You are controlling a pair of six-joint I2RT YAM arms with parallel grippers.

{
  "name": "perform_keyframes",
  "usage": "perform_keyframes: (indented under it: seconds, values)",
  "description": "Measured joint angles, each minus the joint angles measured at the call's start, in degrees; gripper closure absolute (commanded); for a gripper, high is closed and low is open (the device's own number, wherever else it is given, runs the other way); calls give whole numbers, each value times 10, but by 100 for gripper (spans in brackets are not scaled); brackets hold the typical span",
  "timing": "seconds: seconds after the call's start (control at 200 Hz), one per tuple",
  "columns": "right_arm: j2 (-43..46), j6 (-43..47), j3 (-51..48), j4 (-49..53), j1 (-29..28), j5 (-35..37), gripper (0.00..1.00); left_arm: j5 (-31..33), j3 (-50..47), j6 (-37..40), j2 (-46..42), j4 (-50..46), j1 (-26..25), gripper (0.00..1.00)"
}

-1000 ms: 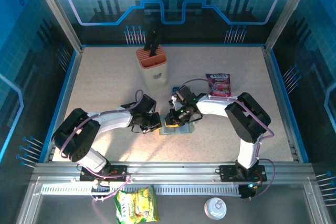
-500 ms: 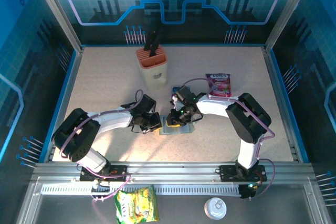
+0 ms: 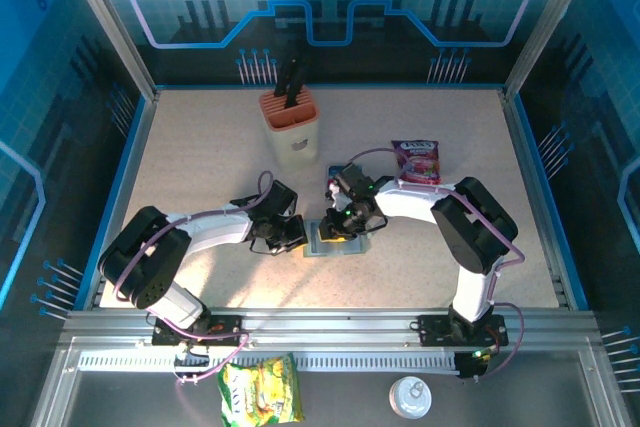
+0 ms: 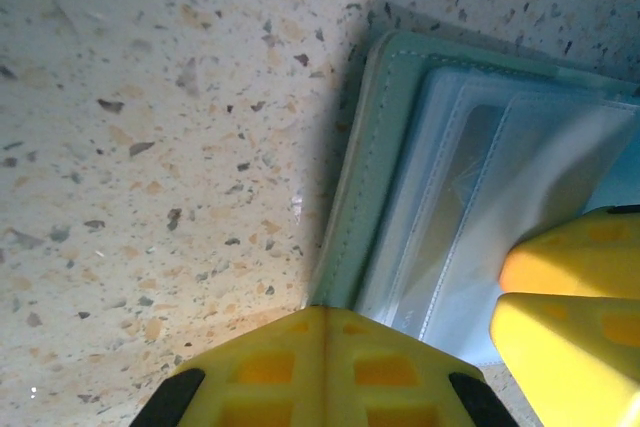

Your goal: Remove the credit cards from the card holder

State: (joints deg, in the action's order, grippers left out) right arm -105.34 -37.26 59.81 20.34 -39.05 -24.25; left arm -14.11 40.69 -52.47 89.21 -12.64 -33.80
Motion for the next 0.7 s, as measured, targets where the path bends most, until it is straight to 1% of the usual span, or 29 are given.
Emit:
perform_keyframes:
  seconds: [0.215, 0.285, 0.585, 0.7]
  values:
    - [11, -3, -34, -40, 17, -32, 73, 3, 12, 0, -8, -12, 0, 100]
    - [14, -4, -46, -57, 23, -44, 74, -2, 20, -1, -8, -8, 0, 98]
    - [16, -17, -84, -126, 39, -91, 75, -43, 18, -42, -9, 58, 0, 83]
    - [18, -20, -99, -150, 45, -106, 76, -49, 16, -52, -9, 75, 0, 76]
